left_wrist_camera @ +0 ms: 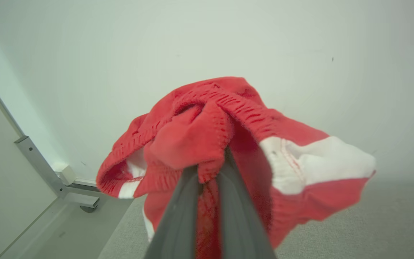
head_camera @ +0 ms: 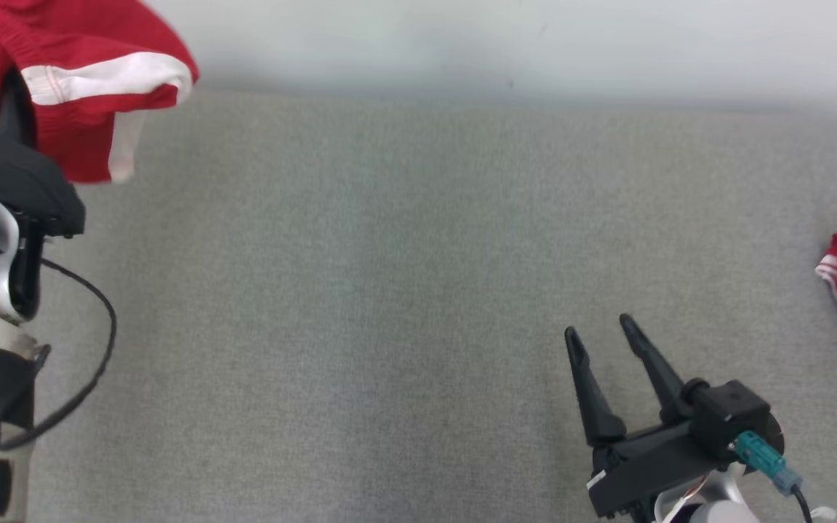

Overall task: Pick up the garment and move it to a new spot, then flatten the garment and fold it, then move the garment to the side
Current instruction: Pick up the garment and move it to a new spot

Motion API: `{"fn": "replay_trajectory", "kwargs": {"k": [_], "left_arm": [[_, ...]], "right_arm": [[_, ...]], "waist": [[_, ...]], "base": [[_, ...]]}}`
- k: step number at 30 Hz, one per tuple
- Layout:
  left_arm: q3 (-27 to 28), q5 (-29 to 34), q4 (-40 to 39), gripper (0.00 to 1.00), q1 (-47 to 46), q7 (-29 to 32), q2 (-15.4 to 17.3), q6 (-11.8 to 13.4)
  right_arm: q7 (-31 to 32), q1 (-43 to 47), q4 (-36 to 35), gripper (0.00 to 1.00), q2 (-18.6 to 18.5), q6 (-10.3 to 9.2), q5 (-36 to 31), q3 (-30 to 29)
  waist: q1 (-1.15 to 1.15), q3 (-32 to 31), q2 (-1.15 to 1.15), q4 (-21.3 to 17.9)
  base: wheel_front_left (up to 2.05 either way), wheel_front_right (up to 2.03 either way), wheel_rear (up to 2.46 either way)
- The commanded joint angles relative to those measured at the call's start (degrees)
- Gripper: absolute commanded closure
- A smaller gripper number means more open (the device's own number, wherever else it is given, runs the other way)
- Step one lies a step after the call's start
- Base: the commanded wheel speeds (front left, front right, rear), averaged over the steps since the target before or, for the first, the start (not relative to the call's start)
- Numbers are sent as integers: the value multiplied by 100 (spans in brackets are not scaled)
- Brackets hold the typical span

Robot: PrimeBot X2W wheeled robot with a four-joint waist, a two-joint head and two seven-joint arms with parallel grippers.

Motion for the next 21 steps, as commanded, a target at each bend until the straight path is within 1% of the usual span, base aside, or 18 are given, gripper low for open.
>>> {"fn": "replay_trajectory", "kwargs": {"k": [1,7,9,13,14,18,21], "left_arm": [[-127,-54,-355,100,187,-30,26,-36],[-811,-460,-1950,100,666,111,14,-30],[-971,-587,-2403,100,827,187,-31,-31],[-1234,-649,-3120,100,1148,369,-145,-24],[-1234,-649,-3120,100,1148,369,-145,-24],[-1493,-743,-3498,100,1490,510,-357,14],[-1675,-813,-3594,100,1732,516,-544,52]], "right_arm": [[-69,110,68,0,60,-15,28,8],[-143,280,165,0,142,-15,-13,-152],[-148,305,150,0,160,-15,-23,-192],[-100,345,95,0,182,-15,-57,-204],[-100,345,95,0,182,-15,-57,-204],[-73,368,53,0,196,-15,-58,-213],[-52,383,32,0,209,-15,-51,-214]], "waist": [[0,-547,0,-98],[0,-913,0,-415],[0,-970,0,-572],[0,-1009,0,-965],[0,-1009,0,-965],[0,-978,0,-1369],[0,-923,0,-1662]], "base": [[0,0,0],[0,0,0],[0,0,0],[0,0,0],[0,0,0],[0,0,0],[0,0,0]]}}
